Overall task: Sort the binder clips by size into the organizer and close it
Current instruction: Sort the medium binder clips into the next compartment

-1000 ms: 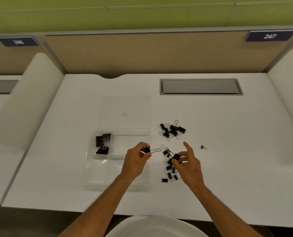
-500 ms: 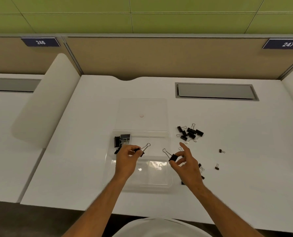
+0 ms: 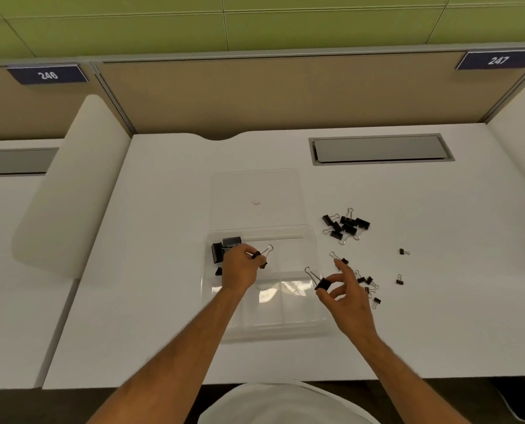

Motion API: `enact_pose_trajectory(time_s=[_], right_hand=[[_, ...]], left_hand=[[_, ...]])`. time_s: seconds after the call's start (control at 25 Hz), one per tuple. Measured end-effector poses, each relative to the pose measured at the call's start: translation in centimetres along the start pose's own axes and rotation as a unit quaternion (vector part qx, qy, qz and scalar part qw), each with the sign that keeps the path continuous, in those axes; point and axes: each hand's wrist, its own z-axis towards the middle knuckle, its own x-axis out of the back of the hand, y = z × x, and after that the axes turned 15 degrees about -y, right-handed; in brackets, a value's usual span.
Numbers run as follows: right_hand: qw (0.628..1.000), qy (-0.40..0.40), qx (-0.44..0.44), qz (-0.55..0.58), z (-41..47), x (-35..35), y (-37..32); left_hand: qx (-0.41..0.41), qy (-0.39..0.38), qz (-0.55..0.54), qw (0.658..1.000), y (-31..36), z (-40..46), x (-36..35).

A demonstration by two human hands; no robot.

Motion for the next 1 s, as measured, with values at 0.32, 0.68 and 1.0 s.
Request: enact_pose_trajectory(time_s=[0.32,0.68,1.0], right_hand=[[1.000,0.019,-0.010,0.007,0.1,0.1,-0.4],[0.996,-0.049,0.031,-0.068,5.4,-3.6,-3.3],[0.972,-0.125,0.044,-0.195,9.9,-7.8,-3.5]], left_hand=[[0.007,-0.026,0.171,0.985,-1.7,2.1,-0.4],[-0.089,-0.044,0.116,0.988,-3.3,-0.9,2.7],[-0.118,-0.032,0.157,0.980,-5.0,-4.1,4.4]])
